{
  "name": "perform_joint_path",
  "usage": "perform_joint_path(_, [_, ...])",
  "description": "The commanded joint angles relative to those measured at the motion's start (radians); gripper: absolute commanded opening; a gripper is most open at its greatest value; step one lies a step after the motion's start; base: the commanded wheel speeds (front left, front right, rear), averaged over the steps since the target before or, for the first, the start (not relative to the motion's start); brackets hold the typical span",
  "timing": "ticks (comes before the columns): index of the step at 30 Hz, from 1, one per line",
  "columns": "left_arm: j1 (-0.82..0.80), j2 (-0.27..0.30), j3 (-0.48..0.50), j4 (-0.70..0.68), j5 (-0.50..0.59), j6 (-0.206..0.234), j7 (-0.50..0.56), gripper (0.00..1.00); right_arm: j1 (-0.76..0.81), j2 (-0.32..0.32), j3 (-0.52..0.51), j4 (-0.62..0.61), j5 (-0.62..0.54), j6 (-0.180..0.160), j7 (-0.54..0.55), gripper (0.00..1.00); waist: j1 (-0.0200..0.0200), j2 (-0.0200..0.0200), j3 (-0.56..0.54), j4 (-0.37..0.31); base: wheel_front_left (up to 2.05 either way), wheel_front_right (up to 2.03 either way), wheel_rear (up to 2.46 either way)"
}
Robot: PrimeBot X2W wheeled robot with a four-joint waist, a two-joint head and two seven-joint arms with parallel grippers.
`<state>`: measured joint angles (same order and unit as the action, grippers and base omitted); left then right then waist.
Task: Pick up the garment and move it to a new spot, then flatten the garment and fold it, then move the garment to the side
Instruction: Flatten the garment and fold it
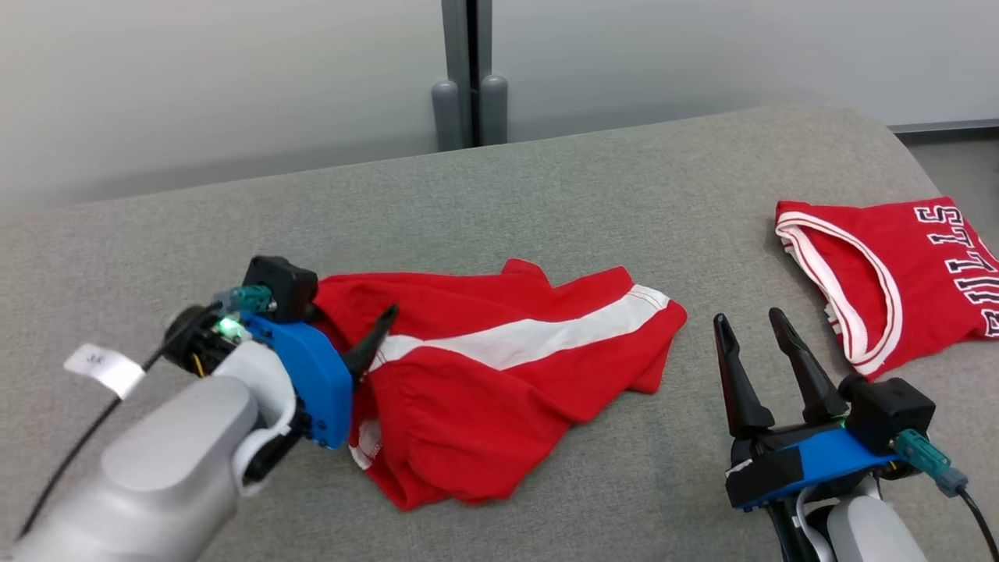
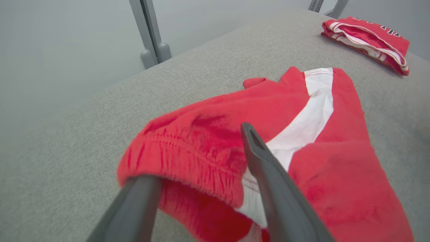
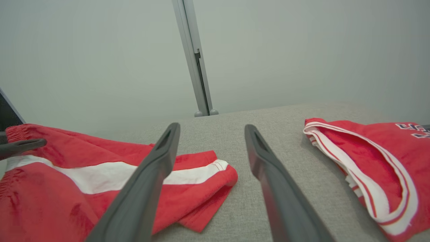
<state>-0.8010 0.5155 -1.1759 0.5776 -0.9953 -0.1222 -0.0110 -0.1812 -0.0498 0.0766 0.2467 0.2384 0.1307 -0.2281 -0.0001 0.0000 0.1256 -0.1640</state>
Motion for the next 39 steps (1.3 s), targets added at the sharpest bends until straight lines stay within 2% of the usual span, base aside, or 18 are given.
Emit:
perform_joint_path(1, [0.029, -0.019, 0.016, 0.006, -0.021, 0.013, -0.025, 1.0, 0.009, -0.001, -0.01, -0.003, -0.002, 0.0, 0.004, 1.0, 0.0001, 0.0, -0.003, 0.009, 0.0, 0.0, 0.0])
perform_joint_path(8, [0.158, -0.093, 0.066, 0.005, -0.11, 0.03, -0.148, 1.0, 0.032, -0.001, -0.047, -0.029, -0.015, 0.0, 0.018, 1.0, 0.0001, 0.0, -0.02, 0.055, 0.0, 0.0, 0.0])
perform_joint_path(12, [0.22, -0.105, 0.105, -0.017, -0.133, 0.046, -0.216, 1.0, 0.047, -0.002, -0.064, -0.047, -0.02, 0.0, 0.03, 1.0, 0.0001, 0.0, -0.029, 0.081, 0.0, 0.0, 0.0])
perform_joint_path(16, [0.284, -0.108, 0.184, -0.057, -0.123, 0.086, -0.25, 1.0, 0.063, -0.001, -0.085, -0.062, -0.026, 0.0, 0.039, 1.0, 0.0001, 0.0, -0.04, 0.105, 0.0, 0.0, 0.0])
perform_joint_path(21, [0.399, -0.116, 0.381, -0.167, -0.01, 0.138, -0.254, 1.0, 0.078, -0.001, -0.111, -0.082, -0.029, 0.0, 0.048, 1.0, 0.0001, 0.0, -0.054, 0.129, 0.0, 0.0, 0.0])
perform_joint_path(27, [0.541, -0.132, 0.577, -0.274, 0.173, 0.173, -0.255, 1.0, 0.097, -0.001, -0.139, -0.099, -0.039, 0.0, 0.059, 1.0, 0.0001, 0.0, -0.073, 0.144, 0.0, 0.0, 0.0])
perform_joint_path(33, [0.627, -0.149, 0.709, -0.322, 0.285, 0.178, -0.255, 1.0, 0.116, -0.001, -0.153, -0.095, -0.049, 0.0, 0.07, 1.0, 0.0001, 0.0, -0.095, 0.146, 0.0, 0.0, 0.0])
perform_joint_path(39, [0.684, -0.157, 0.774, -0.324, 0.333, 0.158, -0.255, 1.0, 0.134, -0.001, -0.162, -0.086, -0.061, 0.0, 0.081, 1.0, 0.0001, 0.0, -0.118, 0.139, 0.0, 0.0, 0.0])
